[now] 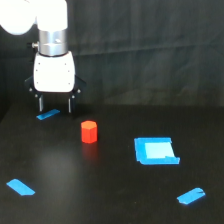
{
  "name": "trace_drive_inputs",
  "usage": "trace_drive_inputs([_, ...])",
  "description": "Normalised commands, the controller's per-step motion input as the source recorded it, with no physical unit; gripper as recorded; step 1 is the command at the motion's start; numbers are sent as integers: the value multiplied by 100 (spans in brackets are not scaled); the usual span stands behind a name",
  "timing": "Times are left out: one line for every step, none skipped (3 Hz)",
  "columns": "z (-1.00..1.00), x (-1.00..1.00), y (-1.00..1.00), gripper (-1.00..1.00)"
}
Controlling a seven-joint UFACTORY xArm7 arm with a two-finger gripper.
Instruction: Pick up the red object from the table
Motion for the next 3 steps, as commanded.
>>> trace_drive_inputs([8,91,-46,100])
trace_drive_inputs([5,95,-54,98])
trace_drive_inputs([24,92,-56,100])
